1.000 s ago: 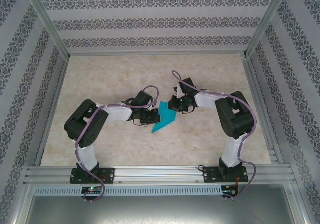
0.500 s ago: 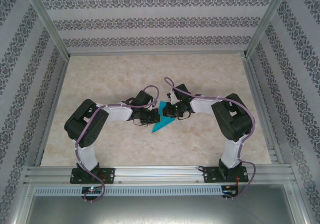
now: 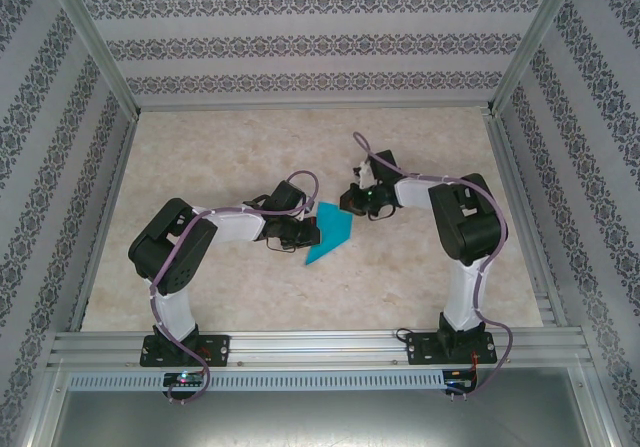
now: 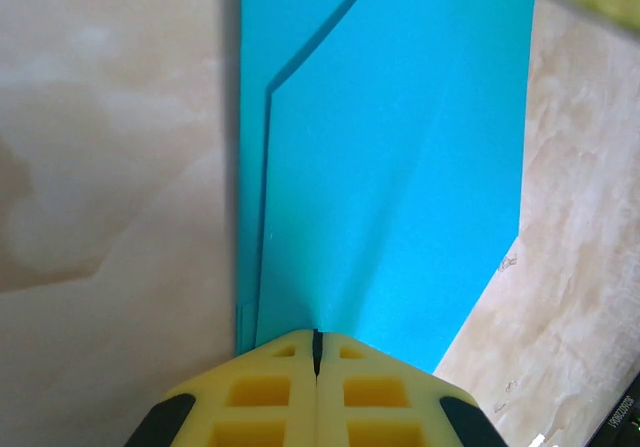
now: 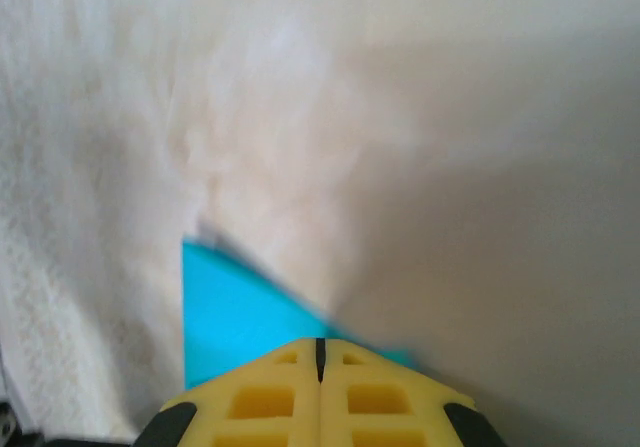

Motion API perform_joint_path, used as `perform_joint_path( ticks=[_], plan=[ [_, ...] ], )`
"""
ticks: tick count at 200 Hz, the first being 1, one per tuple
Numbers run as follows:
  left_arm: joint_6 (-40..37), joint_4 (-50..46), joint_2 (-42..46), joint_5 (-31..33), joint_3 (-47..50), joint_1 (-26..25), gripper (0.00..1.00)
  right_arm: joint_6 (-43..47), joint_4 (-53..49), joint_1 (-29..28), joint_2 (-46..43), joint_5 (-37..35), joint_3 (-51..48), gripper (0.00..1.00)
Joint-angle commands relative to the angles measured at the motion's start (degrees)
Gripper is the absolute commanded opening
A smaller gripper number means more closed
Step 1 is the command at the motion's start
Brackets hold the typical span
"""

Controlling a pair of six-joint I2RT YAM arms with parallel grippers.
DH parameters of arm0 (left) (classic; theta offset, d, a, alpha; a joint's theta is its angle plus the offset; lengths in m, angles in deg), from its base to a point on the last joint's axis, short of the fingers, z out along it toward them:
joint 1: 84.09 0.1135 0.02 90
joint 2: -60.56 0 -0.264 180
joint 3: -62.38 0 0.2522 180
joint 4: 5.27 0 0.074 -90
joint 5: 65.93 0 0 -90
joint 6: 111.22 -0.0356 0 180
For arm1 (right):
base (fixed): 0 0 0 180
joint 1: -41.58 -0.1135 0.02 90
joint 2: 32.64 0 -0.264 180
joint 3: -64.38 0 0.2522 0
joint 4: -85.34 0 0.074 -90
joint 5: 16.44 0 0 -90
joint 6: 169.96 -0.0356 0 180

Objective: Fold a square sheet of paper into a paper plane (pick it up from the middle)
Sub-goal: Fourth fold the wing at the center of the table.

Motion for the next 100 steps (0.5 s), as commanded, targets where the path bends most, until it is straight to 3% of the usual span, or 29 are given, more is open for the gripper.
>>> perform_joint_path(
  ticks=[1,47,100],
  plan=[
    [-2.26,-13.35,-3.43,4.89,3.64,-0.63,0.0,-0.07,-0.45,3.41,1.82,-6.9,3.34,0.0],
    [-6.67,-12.68,-2.56,6.13,0.9,0.38,0.0,0.55,1.15,3.8,-5.99,-5.34,1.18,0.0],
    [-12.88,-12.33,-2.25,5.49,-1.99,1.87,0.0,-4.26,4.65,-5.34,-8.93,-2.07,-5.26,0.0]
  ],
)
